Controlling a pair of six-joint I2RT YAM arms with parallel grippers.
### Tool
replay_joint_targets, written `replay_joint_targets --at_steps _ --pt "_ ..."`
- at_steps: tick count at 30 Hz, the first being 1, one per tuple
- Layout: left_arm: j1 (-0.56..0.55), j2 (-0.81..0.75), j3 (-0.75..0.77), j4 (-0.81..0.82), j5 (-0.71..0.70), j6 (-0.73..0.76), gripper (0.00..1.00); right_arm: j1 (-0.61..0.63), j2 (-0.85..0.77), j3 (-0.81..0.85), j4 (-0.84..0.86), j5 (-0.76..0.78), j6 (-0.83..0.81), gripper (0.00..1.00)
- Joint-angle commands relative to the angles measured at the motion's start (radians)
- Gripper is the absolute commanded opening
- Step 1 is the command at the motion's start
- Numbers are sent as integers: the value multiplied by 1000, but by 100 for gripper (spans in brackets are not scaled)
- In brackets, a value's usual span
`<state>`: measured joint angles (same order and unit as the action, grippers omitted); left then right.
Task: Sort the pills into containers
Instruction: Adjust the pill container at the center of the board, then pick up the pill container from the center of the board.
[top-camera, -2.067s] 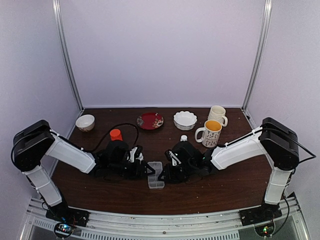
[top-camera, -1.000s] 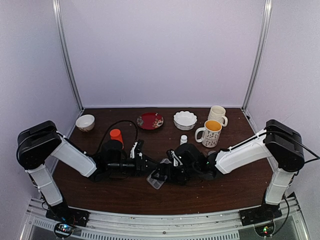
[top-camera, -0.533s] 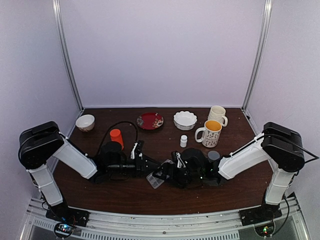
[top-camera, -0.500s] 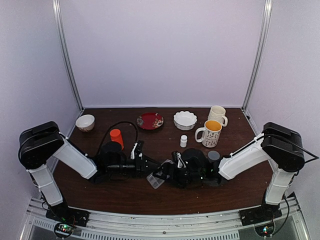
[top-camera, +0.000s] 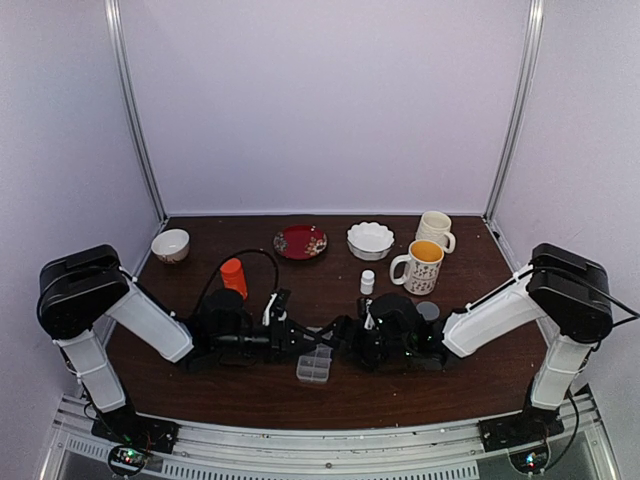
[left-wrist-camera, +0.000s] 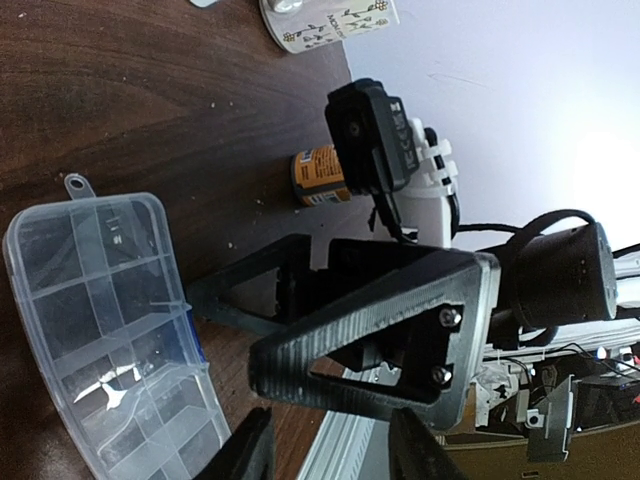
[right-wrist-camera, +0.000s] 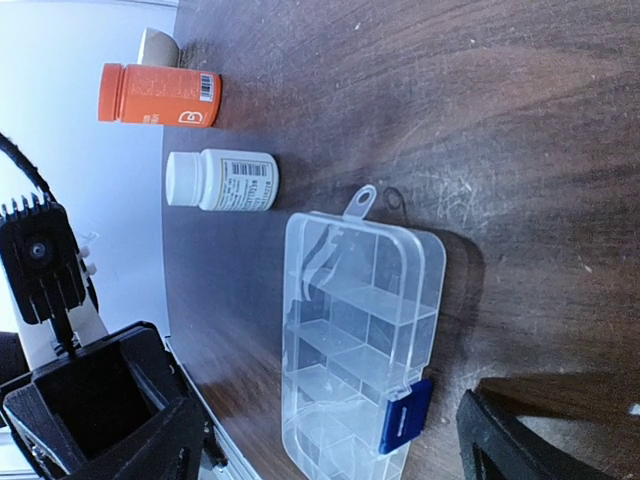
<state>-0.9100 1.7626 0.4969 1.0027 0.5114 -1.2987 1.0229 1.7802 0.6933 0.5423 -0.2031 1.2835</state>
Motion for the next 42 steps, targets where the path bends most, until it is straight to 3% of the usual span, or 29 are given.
replay_joint_targets --at_steps 1,4,8,14,19,22,26,28,32,37,42 --pt "-2 -15 -35 78 -15 6 40 2 -28 60 -156 50 -65 92" --pt "3 -68 -37 -22 -37 57 40 11 -71 72 -256 104 -114 93" --pt "2 -148 3 -325 -82 171 45 12 -109 79 -329 140 -160 89" --pt "-15 -266 121 -861 -275 340 65 11 -68 183 -421 67 -244 88" --pt "-56 -253 191 -1013 -337 365 78 10 -45 217 -463 64 -256 84" --pt "-103 -212 302 -1204 -431 398 83 1 -56 209 -467 67 -256 80" --pt "-142 -169 382 -1287 -479 409 89 -7 -90 166 -454 74 -259 74" --pt "-149 -154 396 -1290 -478 409 97 -12 -107 139 -440 68 -260 72" --pt "-172 -85 479 -1362 -472 428 98 -16 -133 96 -418 66 -263 70" --pt "-218 40 657 -1554 -566 443 97 -19 -186 26 -371 108 -232 70" --pt "-245 93 715 -1585 -571 440 98 -23 -237 -7 -357 132 -228 70"
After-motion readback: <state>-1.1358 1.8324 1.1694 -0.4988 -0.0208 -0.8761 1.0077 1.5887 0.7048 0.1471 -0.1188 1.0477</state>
